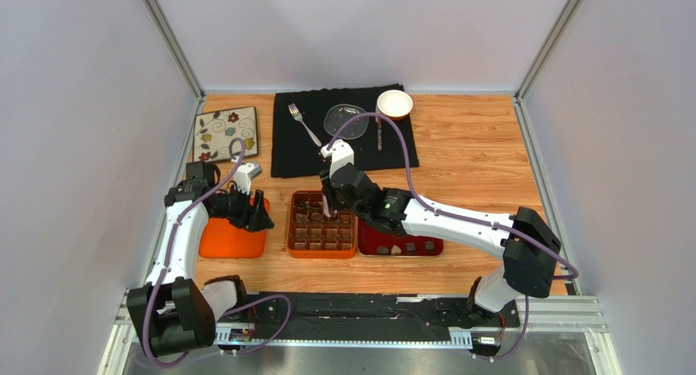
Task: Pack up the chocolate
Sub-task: Pick up the fake chocolate from the plate.
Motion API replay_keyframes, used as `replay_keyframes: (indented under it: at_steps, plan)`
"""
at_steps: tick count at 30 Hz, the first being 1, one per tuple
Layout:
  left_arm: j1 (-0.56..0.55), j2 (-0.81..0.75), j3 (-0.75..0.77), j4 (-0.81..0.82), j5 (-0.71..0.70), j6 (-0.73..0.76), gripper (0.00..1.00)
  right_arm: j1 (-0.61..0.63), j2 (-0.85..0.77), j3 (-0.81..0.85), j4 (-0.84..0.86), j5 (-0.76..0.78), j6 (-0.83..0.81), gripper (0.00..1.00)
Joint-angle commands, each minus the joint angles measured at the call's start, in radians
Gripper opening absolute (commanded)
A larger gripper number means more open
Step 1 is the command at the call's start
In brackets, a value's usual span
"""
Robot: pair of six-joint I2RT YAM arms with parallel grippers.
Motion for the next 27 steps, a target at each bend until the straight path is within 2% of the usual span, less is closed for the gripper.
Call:
replay_keyframes:
  at_steps: [1,8,19,27]
  plan:
    - [0.009,-0.024,0.038,-0.011,0.023,0.030,0.67,0.005,-0.061,0.009,0.045,0.045,0.002,0.31]
    - [0.014,-0.023,0.040,-0.012,0.023,0.031,0.66,0.002,-0.202,-0.066,-0.029,0.138,-0.002,0.31]
    - [0.012,-0.021,0.046,-0.014,0.035,0.025,0.67,-0.067,-0.603,-0.340,-0.239,0.283,0.094,0.32]
    - [0.012,-0.020,0.050,-0.015,0.039,0.019,0.66,-0.132,-0.733,-0.420,-0.411,0.321,0.191,0.33]
